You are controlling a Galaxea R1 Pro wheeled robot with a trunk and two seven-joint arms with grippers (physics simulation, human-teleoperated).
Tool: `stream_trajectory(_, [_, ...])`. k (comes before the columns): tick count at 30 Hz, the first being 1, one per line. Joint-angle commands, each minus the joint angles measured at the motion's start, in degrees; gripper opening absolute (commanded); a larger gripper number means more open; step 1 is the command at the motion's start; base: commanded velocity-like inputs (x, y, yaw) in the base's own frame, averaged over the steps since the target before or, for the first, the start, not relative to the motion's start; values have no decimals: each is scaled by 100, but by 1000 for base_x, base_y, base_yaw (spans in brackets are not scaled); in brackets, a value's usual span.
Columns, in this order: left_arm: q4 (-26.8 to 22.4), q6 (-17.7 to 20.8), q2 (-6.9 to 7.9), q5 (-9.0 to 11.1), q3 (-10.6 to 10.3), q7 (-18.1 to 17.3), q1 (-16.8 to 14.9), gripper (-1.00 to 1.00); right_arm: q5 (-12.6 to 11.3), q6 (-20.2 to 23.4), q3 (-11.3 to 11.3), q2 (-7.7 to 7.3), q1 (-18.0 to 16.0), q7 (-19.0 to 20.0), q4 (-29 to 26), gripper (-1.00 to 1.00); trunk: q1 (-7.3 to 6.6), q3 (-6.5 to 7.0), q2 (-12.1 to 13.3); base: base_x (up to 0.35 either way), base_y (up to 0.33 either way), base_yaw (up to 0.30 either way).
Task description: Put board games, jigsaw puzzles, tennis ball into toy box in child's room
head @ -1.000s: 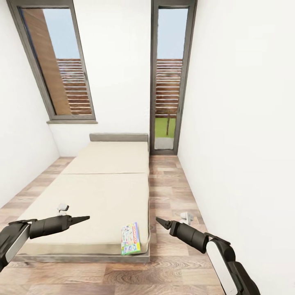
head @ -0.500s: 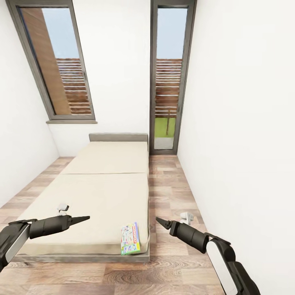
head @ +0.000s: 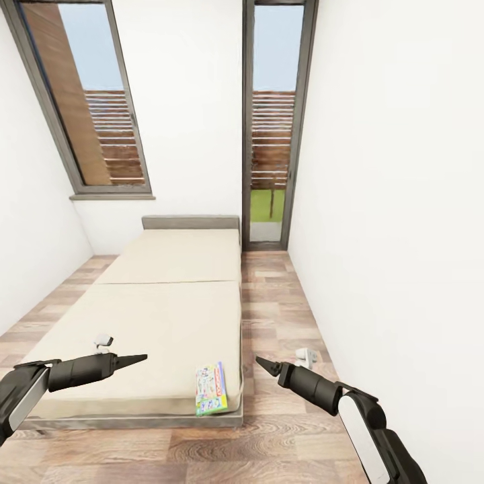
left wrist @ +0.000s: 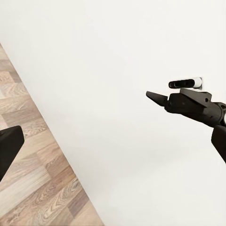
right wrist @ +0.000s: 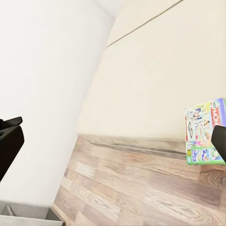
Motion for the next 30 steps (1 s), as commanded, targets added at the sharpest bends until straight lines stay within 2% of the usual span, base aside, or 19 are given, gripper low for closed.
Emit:
stream_trajectory(1, [2,59,8,48,-25,0,-6,100,-20,35,-5,3,-5,0,-5,100,4,-15,-14,0,-47,-16])
stream_trajectory(21, [2,58,12,49,-25,2,-6,100,-18,27,-5,8,-5,0,4,100,4,-23,-14,0,-53,-3])
stream_trajectory(30, [2,66,8,48,-25,8,-6,100,-5,26,-12,8,-5,0,152,100,4,-23,-14,0,-141,0])
